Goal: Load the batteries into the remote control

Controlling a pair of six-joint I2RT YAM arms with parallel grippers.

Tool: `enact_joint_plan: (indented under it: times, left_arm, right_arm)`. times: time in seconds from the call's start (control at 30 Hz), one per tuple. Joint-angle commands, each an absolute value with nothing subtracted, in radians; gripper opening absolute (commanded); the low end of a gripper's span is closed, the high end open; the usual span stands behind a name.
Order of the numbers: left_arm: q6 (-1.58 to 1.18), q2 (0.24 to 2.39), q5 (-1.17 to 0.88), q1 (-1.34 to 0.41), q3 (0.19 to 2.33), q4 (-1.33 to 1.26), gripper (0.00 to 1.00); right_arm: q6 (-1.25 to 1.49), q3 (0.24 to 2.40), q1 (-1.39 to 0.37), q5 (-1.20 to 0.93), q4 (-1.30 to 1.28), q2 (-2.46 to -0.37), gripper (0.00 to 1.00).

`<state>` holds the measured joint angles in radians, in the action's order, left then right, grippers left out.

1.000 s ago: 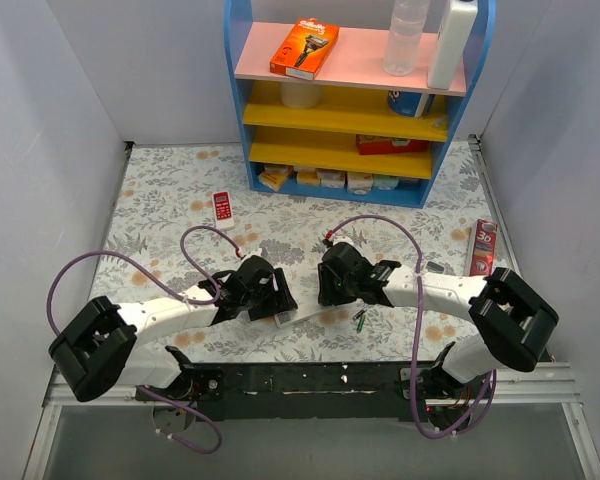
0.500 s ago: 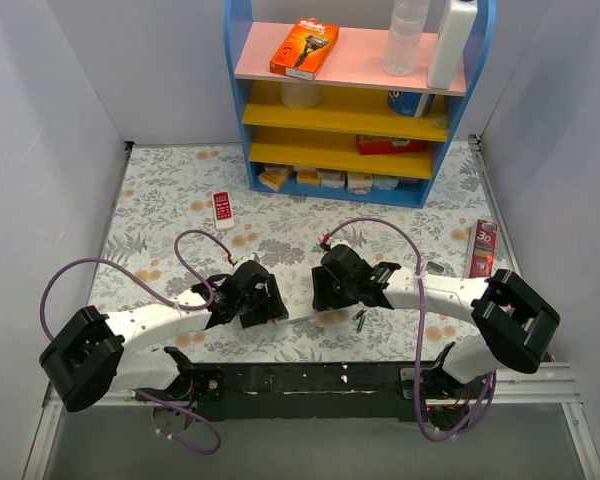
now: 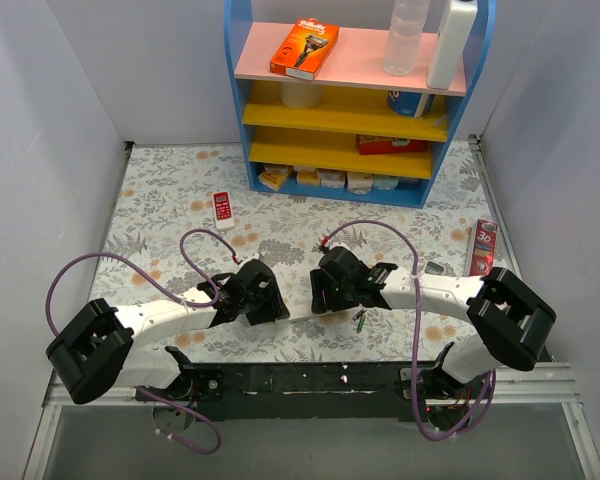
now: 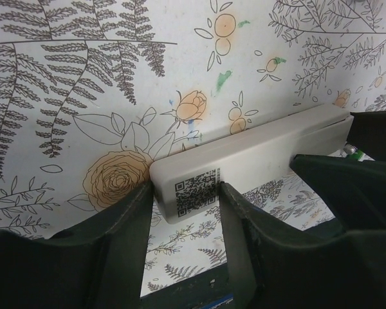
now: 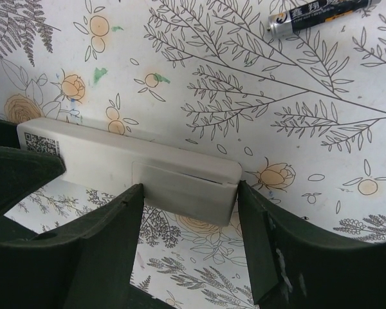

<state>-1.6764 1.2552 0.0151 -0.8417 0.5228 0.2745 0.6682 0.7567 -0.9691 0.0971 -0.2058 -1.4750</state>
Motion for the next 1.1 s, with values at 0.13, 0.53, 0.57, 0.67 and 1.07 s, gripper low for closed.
enact_joint_plan:
  times: [0.13,0.53,0.57,0.67,1.07]
  left_arm:
    - [-1.675,1.298,0.009,-0.859,0.492,0.284,0.38]
    - [-1.678,1.305,0.008,-0.861,0.482,0.273,0.3]
    - [-1.678,1.304,0.009,-0.861,0.48,0.272,0.28]
    - [-1.683,1.299,0.012,-0.861,0.471,0.272,0.27]
    - [-1.687,1.299,0.04,-0.859,0.465,0.295,0.23]
  right_arm:
    - [0.696,0.793,-0.985,0.095,-0.199,-1.525,0.66]
    - [0.686,0.819,-1.006,0.071,-0.273,-1.618,0.63]
    - [0.684,0.822,-1.009,0.069,-0.278,-1.627,0.62]
    - [0.675,0.827,-1.012,0.068,-0.296,-1.655,0.59]
    - [0.647,0.801,-1.012,0.13,-0.377,-1.669,0.5]
